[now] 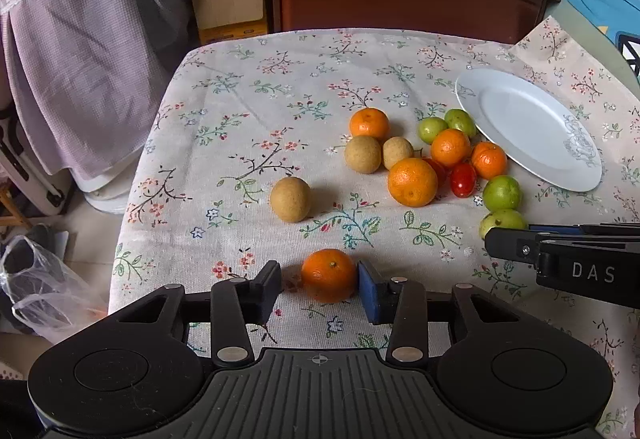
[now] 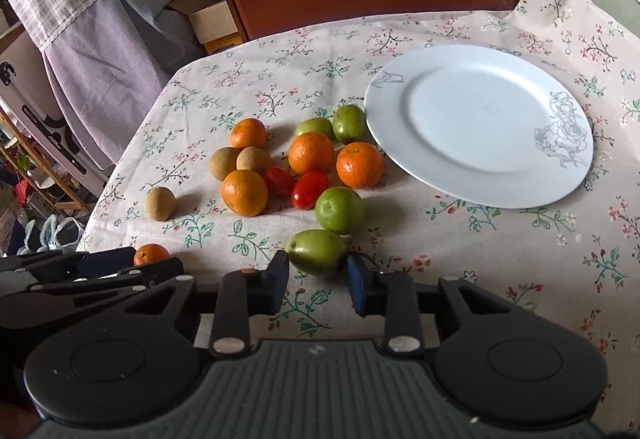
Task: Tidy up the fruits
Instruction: 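Close the left tool on the tangerine while the right tool closes on the green plum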
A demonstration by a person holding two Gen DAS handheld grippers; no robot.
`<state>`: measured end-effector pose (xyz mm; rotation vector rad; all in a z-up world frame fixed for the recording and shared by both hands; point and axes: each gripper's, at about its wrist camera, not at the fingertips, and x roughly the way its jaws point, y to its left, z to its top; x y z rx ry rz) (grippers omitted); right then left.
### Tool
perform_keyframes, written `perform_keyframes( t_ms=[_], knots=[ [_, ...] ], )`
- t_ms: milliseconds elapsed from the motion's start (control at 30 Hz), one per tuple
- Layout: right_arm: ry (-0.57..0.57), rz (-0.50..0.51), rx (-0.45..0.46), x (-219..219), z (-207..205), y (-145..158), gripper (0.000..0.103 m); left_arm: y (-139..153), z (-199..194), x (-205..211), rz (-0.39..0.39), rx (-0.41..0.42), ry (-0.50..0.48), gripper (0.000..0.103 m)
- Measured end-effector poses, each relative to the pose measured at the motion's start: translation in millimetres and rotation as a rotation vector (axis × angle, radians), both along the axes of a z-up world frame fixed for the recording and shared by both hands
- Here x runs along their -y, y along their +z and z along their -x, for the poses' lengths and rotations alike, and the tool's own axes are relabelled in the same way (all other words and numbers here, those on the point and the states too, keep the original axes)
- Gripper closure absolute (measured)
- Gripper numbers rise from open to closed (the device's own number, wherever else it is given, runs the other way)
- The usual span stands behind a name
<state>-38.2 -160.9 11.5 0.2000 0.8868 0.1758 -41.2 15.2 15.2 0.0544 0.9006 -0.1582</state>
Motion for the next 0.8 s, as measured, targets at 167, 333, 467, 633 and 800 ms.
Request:
perform_keyframes(
  t_ms=[167, 333, 467, 633, 800],
  knots=[
    [-0.016, -0.022, 0.003, 4, 0, 2, 0.072, 2, 1, 2, 0.014, -0.001, -0.010, 0.075],
    [-0.017, -0.033, 0.015, 5, 2, 7, 0.072, 5, 2, 1, 0.046, 0.007, -0.012, 0.076],
    [-0.020, -0.037, 0.021, 7, 3, 9, 0.073, 6, 3, 1, 0.055, 0.009, -0.015, 0.076],
    [-0.017, -0.039, 0.034, 7, 5, 13, 0.077, 9, 4, 3, 0.061, 0.011, -0.018, 0.076],
    [0.000, -0.032, 0.047, 6, 5, 17, 0.082, 15, 5, 6, 0.078, 0.020, -0.021, 0.076]
  ],
)
